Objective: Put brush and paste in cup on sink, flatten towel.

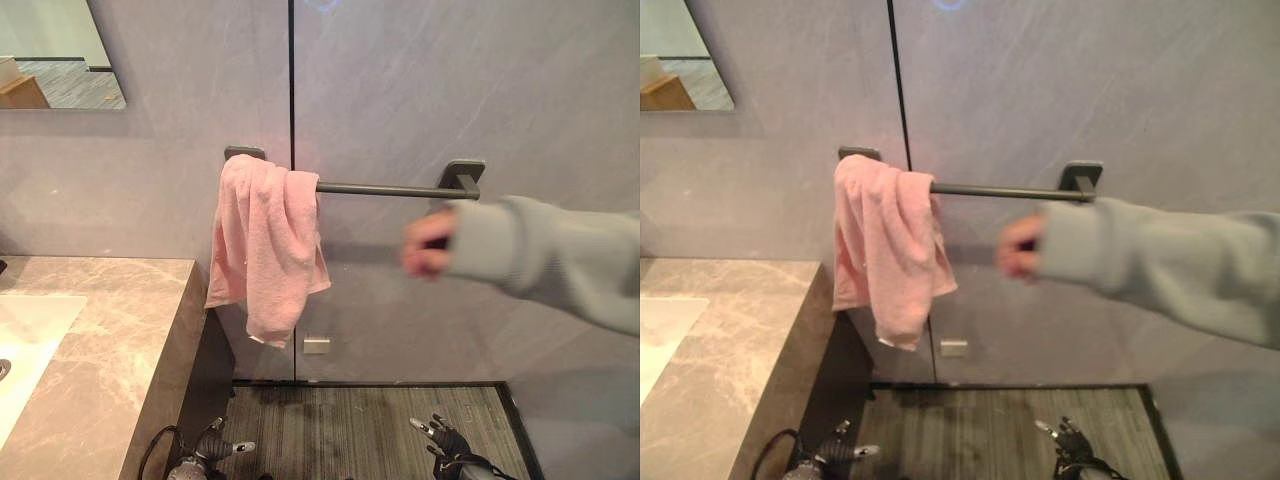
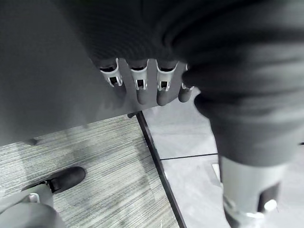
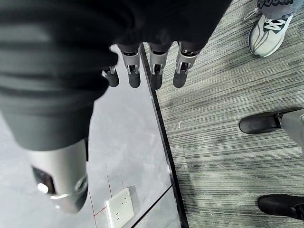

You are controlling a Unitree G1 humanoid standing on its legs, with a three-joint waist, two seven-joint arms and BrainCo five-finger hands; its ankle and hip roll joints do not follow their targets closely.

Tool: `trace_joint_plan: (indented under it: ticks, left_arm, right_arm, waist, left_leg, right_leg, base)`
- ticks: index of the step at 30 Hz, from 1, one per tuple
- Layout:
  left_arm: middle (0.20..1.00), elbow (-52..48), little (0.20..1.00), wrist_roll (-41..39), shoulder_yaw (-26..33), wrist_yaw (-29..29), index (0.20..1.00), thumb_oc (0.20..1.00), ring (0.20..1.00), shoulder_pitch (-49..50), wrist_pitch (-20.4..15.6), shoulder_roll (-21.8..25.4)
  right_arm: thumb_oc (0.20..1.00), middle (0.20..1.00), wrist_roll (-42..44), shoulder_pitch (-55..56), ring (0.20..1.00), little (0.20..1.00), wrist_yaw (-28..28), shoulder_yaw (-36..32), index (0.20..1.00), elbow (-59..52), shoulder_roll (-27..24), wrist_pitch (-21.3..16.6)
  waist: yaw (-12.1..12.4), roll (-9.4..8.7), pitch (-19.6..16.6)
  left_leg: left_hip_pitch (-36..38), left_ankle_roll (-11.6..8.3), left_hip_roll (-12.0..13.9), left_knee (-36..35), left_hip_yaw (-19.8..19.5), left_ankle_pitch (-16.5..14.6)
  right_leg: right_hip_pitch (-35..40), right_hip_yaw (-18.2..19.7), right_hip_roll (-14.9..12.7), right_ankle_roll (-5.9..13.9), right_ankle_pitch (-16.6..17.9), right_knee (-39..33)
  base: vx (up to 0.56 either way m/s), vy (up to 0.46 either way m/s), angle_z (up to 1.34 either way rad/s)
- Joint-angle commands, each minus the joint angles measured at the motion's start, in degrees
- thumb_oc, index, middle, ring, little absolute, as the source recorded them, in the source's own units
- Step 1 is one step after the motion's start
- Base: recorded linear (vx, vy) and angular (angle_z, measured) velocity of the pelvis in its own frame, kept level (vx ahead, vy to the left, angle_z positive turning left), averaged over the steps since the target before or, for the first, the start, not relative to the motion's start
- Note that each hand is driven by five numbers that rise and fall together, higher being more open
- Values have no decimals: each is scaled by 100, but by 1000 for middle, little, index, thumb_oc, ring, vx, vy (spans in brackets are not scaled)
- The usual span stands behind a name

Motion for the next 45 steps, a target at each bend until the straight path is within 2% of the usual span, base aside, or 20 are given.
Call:
trace_joint_plan:
  ticks: [1, 4, 7, 10, 11, 12, 17, 18, 23, 25, 30, 33, 41, 45]
  left_arm:
    - [1000, 259, 1000, -115, 106, 160, 1000, 1000, 1000, -416, -127, 8]
    - [1000, 128, 1000, -80, 106, 189, 1000, 1000, 1000, -387, -145, 67]
    - [1000, -531, 1000, 79, 55, 184, 1000, 1000, 1000, -252, -194, 286]
    - [1000, -1423, 1000, 299, 75, 83, 1000, 1000, 1000, 22, -263, 649]
    - [1000, -1951, 1000, 454, 131, -29, 1000, 1000, 1000, 203, -337, 940]
    - [1000, -1961, 1000, 454, 133, -32, 1000, 1000, 1000, 211, -332, 944]
    - [1000, -3228, 1000, 671, 259, -249, 1000, 1000, 1000, 471, -522, 1587]
    - [1000, -3945, 1000, 609, 285, -423, 1000, 1000, 1000, 483, -567, 1912]
    - [1000, -5226, 1000, 154, 222, -810, 1000, 1000, 1000, 360, -609, 2476]
    - [1000, -5605, 1000, -177, 221, -997, 1000, 1000, 1000, 394, -618, 2642]
    - [1000, -6641, 1000, -894, 489, -1252, 1000, 1000, 1000, 501, -637, 3010]
    - [1000, -7279, 1000, -1402, 979, -1257, 1000, 1000, 1000, 705, -659, 3231]
    - [1000, -7837, 1000, -2135, 2133, -1072, 1000, 1000, 1000, 990, -670, 3772]
    - [1000, -7558, 1000, -2289, 2353, -878, 1000, 1000, 1000, 876, -689, 3806]
  right_arm:
    - [1000, 1000, 33, -290, 1000, 1000, -93, -37, 1000, -147, 107, -131]
    - [1000, 1000, -61, -300, 1000, 1000, -159, 21, 1000, -467, 49, -185]
    - [1000, 1000, -245, -228, 1000, 1000, -215, 117, 1000, -1349, -124, -259]
    - [1000, 1000, -612, -17, 1000, 1000, -200, 136, 1000, -2363, -430, -305]
    - [1000, 1000, -782, 121, 1000, 1000, -152, 70, 1000, -2910, -630, -345]
    - [1000, 1000, -783, 129, 1000, 1000, -152, 70, 1000, -2917, -630, -341]
    - [1000, 1000, -720, 321, 1000, 1000, 43, -116, 1000, -3878, -967, -471]
    - [1000, 1000, -667, 276, 1000, 1000, 185, -64, 1000, -4311, -1130, -458]
    - [1000, 1000, -329, 178, 1000, 1000, 485, 108, 1000, -5029, -1446, -320]
    - [1000, 1000, -262, 148, 1000, 1000, 574, 198, 1000, -5202, -1524, -259]
    - [1000, 1000, -93, -100, 1000, 1000, 687, 405, 1000, -5625, -1709, -192]
    - [1000, 1000, -53, -434, 1000, 1000, 651, 588, 1000, -5720, -1718, -179]
    - [1000, 1000, -41, -1101, 1000, 1000, 519, 919, 1000, -5835, -1667, -70]
    - [1000, 1000, -17, -1422, 1000, 1000, 440, 1061, 1000, -5923, -1621, -51]
  waist:
    - [118, -124, 95]
    - [130, -119, 115]
    - [138, -115, 164]
    - [152, -132, 199]
    - [165, -143, 217]
    - [165, -145, 214]
    - [199, -178, 263]
    - [202, -197, 274]
    - [179, -226, 270]
    - [179, -226, 258]
    - [224, -231, 250]
    - [299, -222, 266]
    - [572, -238, 403]
    - [683, -264, 501]
  left_leg:
    - [283, -15, -226, 43, 185, -206]
    - [283, -10, -227, 43, 181, -210]
    - [268, 2, -227, 43, 173, -204]
    - [255, 2, -235, 43, 162, -203]
    - [244, 1, -234, 43, 160, -204]
    - [245, 1, -234, 43, 160, -204]
    - [180, -8, -226, 43, 124, -183]
    - [153, -7, -236, 43, 118, -179]
    - [91, -8, -237, 43, 115, -94]
    - [132, -4, -233, 43, 114, -165]
    - [158, 15, -256, 43, 110, -181]
    - [165, 33, -275, 43, 87, -173]
    - [7, 51, -310, 43, -2, -97]
    - [-141, 54, -324, 43, -46, -44]
  right_leg:
    - [-105, -72, -298, 380, 250, 160]
    - [-117, -73, -300, 385, 247, 161]
    - [-139, -64, -304, 392, 241, 185]
    - [-140, -90, -309, 406, 238, 183]
    - [-135, -106, -316, 421, 237, 173]
    - [-134, -106, -317, 421, 237, 173]
    - [-170, -158, -341, 453, 246, 171]
    - [-201, -174, -349, 464, 269, 173]
    - [-276, -172, -367, 471, 350, 203]
    - [-244, -173, -366, 474, 309, 201]
    - [-226, -183, -390, 476, 311, 218]
    - [-214, -189, -401, 476, 329, 204]
    - [-295, -240, -417, 469, 396, 171]
    - [-385, -304, -426, 471, 433, 150]
  base:
    - [0, 0, 0]
    - [0, 0, 0]
    - [0, 0, 0]
    - [0, 0, 0]
    - [0, 0, 0]
    - [0, 0, 0]
    - [-5, -1, 1]
    - [-32, -4, 3]
    - [-22, -4, 2]
    - [0, 0, 0]
    - [0, 0, 0]
    - [-1, 2, 1]
    - [-23, 3, 5]
    - [-31, 0, 14]
